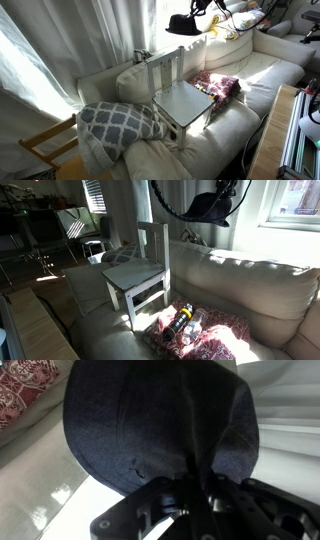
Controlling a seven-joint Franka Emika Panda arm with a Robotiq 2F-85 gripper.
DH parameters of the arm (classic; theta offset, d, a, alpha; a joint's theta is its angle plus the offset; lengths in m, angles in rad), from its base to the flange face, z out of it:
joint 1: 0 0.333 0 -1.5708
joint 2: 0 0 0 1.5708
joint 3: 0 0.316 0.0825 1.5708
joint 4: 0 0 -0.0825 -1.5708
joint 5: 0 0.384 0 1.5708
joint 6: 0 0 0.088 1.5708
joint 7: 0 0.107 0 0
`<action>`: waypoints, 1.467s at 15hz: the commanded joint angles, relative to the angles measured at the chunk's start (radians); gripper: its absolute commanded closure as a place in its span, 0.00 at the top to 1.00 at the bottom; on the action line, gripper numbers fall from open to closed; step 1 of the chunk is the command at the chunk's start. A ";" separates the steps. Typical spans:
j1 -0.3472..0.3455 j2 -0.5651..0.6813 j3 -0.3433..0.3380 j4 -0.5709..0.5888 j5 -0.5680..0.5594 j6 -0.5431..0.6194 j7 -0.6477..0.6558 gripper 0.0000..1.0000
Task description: Hang the black hat on the right side of the backrest of the white chair
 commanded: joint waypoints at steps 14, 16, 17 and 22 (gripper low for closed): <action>-0.242 -0.152 0.117 -0.250 0.242 -0.382 -0.405 0.02; -0.168 -0.185 -0.003 -0.295 0.332 -0.461 -0.512 0.02; -0.159 -0.193 -0.018 -0.324 0.357 -0.487 -0.557 0.02; -0.017 -0.216 -0.173 -0.412 0.364 -0.547 -0.757 0.02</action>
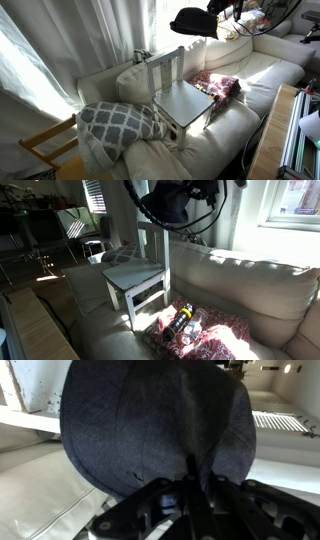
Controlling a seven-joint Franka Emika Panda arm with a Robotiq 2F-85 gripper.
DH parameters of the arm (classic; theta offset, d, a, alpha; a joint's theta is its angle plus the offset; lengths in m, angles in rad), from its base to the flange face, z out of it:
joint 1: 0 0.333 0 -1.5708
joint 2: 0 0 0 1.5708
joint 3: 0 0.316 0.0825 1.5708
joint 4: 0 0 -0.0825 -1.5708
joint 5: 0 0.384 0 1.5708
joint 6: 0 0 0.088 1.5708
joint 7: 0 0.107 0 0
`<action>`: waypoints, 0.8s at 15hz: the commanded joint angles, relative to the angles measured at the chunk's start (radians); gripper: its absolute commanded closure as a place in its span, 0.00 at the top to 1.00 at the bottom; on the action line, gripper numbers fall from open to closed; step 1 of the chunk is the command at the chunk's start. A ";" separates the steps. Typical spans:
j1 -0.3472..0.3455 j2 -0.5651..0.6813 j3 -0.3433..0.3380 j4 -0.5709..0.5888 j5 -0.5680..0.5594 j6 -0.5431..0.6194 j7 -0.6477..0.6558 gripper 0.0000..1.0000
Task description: Hang the black hat on the right side of the backrest of the white chair
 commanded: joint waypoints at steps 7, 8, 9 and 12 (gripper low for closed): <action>0.269 -0.034 -0.231 -0.153 0.133 0.095 -0.284 0.02; 0.290 -0.025 -0.244 -0.150 0.157 0.113 -0.295 0.02; 0.311 -0.020 -0.259 -0.153 0.180 0.140 -0.308 0.02; 0.339 -0.008 -0.291 -0.121 0.167 0.102 -0.280 0.07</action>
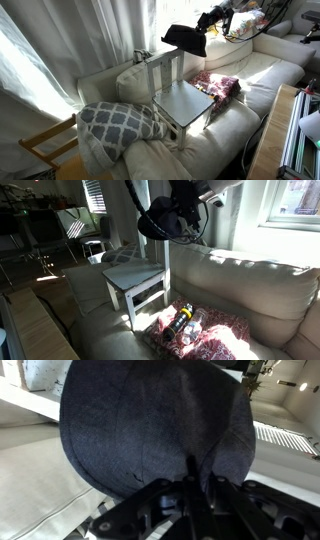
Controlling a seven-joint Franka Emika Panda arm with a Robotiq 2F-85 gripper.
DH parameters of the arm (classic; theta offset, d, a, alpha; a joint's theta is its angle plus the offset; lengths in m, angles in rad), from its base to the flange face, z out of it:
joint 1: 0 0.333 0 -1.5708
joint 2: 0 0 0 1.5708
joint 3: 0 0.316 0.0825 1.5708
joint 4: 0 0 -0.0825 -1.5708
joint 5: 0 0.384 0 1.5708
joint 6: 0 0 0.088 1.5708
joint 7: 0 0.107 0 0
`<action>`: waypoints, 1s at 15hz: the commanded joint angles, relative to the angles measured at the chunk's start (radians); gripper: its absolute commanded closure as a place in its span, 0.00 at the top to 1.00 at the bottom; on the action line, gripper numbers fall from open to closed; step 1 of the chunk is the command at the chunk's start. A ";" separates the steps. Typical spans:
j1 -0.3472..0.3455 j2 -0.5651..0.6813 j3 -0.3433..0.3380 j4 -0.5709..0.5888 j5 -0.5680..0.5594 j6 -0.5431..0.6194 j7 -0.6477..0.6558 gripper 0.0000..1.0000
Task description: Hang the black hat on the right side of the backrest of the white chair
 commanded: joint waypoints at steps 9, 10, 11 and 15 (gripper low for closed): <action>0.050 0.089 -0.059 0.062 0.087 -0.076 -0.070 0.02; 0.055 0.102 -0.061 0.066 0.091 -0.079 -0.088 0.02; 0.057 0.118 -0.063 0.074 0.093 -0.096 -0.095 0.02; 0.069 0.180 -0.077 0.110 0.084 -0.076 -0.165 0.02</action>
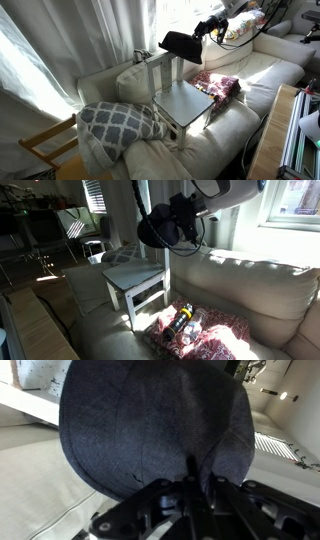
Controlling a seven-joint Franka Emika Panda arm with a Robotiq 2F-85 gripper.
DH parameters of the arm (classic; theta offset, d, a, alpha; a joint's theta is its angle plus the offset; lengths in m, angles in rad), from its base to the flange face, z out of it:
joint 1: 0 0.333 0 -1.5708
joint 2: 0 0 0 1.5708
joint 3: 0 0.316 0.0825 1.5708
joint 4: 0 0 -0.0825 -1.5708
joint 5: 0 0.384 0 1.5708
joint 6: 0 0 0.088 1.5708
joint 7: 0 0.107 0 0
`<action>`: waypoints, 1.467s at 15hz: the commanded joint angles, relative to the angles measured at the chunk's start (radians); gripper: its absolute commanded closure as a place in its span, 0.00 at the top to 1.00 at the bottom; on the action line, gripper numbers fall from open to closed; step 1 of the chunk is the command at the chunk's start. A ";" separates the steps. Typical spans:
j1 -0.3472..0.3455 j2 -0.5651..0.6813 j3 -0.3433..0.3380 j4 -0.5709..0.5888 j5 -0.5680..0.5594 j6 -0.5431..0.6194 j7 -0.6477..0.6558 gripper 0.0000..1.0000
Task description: Hang the black hat on the right side of the backrest of the white chair
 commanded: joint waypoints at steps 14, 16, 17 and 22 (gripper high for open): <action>0.038 0.129 -0.049 0.108 -0.052 -0.032 -0.129 1.00; 0.046 0.122 -0.056 0.112 -0.080 -0.024 -0.131 1.00; 0.050 0.116 -0.060 0.114 -0.097 -0.016 -0.132 1.00; 0.071 0.080 -0.084 0.139 -0.191 0.033 -0.111 1.00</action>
